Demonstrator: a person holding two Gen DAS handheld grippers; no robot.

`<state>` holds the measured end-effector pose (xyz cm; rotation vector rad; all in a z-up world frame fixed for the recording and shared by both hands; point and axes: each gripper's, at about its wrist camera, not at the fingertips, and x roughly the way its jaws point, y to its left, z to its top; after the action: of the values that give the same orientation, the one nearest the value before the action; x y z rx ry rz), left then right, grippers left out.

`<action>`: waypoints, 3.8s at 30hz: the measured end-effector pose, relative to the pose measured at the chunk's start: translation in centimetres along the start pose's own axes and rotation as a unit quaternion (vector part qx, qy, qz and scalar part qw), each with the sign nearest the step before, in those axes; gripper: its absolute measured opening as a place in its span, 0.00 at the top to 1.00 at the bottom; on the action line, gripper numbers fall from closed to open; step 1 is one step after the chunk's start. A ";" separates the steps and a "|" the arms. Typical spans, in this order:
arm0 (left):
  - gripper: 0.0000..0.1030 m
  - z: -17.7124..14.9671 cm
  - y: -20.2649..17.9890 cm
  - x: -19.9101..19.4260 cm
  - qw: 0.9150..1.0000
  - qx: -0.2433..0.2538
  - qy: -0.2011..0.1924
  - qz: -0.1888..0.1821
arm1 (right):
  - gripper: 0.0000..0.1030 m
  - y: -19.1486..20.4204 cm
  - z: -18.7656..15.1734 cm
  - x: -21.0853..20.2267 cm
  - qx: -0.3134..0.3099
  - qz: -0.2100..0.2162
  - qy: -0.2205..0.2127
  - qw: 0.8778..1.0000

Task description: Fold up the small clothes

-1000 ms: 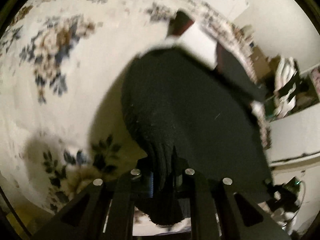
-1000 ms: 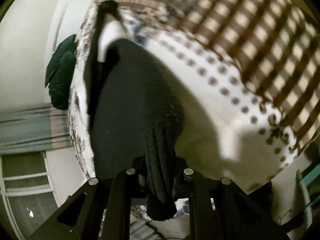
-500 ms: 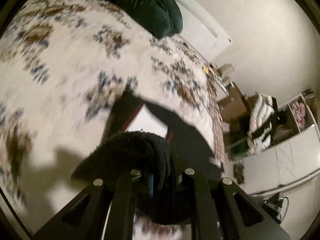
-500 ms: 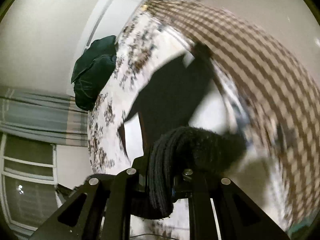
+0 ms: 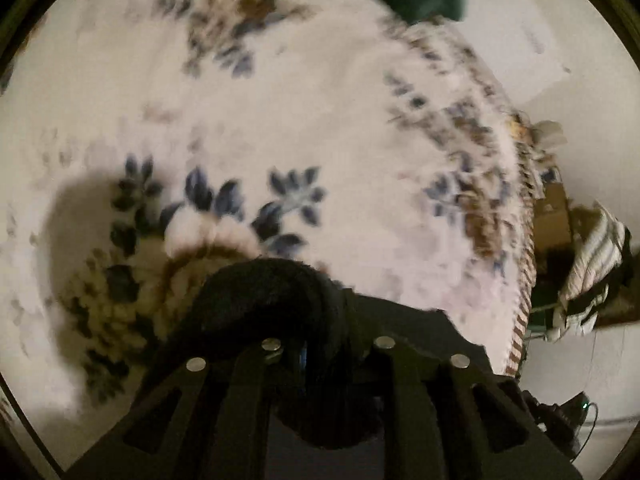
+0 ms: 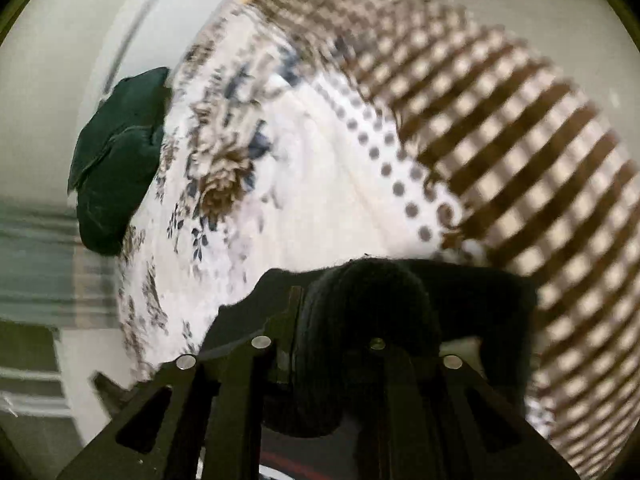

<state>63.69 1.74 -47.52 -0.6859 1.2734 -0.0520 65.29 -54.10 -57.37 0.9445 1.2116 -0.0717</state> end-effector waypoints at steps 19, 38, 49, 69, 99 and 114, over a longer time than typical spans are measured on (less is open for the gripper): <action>0.18 -9.5 -1.7 -9.6 0.989 0.106 -0.097 0.028 | 0.11 0.2 -14.7 -7.2 -0.232 -0.143 -0.052 0.961; 0.18 -15.0 1.7 -6.7 0.986 0.143 -0.041 0.073 | 0.60 -9.6 -17.5 -10.3 -0.121 -0.181 -0.049 0.975; 0.18 -16.0 2.2 -6.4 0.984 0.153 -0.039 0.081 | 0.73 -10.3 -19.5 -4.6 -0.181 -0.186 0.016 0.966; 0.18 -20.5 5.3 -12.3 0.999 0.011 -0.050 -0.010 | 0.07 -18.9 -20.3 -13.1 -0.012 -0.110 -0.036 0.993; 0.70 -19.0 6.4 -10.1 0.968 -0.164 -0.170 -0.080 | 0.64 -16.8 -21.1 -4.9 0.146 0.145 -0.069 0.976; 0.46 -28.6 15.6 -12.8 0.982 -0.187 -0.031 -0.018 | 0.22 -29.6 -33.7 -10.7 0.295 0.259 -0.095 0.915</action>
<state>29.07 6.71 -47.89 -1.0261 1.2218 0.1832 20.17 -55.43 -66.90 1.7250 0.7269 -0.1055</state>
